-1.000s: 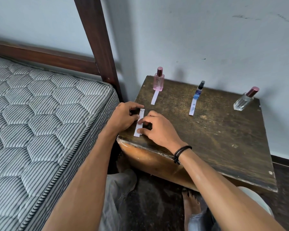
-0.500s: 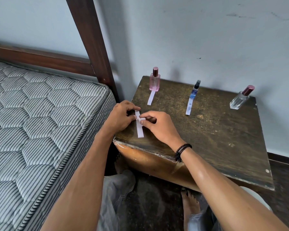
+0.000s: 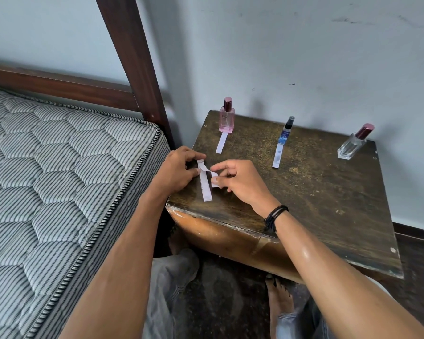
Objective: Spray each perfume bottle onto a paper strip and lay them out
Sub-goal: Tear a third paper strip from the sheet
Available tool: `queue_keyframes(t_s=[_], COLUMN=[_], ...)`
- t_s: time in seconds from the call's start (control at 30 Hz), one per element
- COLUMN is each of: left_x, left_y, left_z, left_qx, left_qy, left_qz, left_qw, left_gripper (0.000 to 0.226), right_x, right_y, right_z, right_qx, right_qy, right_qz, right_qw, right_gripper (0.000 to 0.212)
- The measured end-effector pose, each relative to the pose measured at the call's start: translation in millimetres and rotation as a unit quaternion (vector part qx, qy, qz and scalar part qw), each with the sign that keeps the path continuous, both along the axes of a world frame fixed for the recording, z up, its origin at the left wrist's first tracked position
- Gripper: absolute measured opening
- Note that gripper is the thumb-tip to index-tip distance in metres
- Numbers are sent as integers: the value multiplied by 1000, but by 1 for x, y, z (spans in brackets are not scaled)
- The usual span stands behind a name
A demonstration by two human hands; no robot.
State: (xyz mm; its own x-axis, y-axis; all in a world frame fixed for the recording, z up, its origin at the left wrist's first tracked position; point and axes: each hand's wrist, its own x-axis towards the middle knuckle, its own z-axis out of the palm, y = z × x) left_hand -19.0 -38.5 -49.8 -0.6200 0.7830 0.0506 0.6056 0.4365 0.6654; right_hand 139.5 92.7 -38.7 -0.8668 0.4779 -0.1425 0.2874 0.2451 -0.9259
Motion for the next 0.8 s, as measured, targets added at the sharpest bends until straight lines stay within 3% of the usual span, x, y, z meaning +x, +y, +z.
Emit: queue_keyframes(t_s=[0.33, 0.67, 0.8], left_x=[7, 8, 8], left_y=[5, 6, 8], left_z=[10, 10, 6], left_qx=[6, -9, -12], left_qy=[-31, -25, -15], left_qz=[49, 60, 54], left_qw=[998, 998, 998], left_gripper=[47, 25, 18], right_x=[5, 4, 4], right_y=[4, 7, 12], right_z=[7, 7, 3], right_qx=[-7, -113, 22], right_qy=[19, 78, 52], right_qz=[-29, -73, -44], right_qw=[999, 988, 997], right_gripper=[23, 15, 24])
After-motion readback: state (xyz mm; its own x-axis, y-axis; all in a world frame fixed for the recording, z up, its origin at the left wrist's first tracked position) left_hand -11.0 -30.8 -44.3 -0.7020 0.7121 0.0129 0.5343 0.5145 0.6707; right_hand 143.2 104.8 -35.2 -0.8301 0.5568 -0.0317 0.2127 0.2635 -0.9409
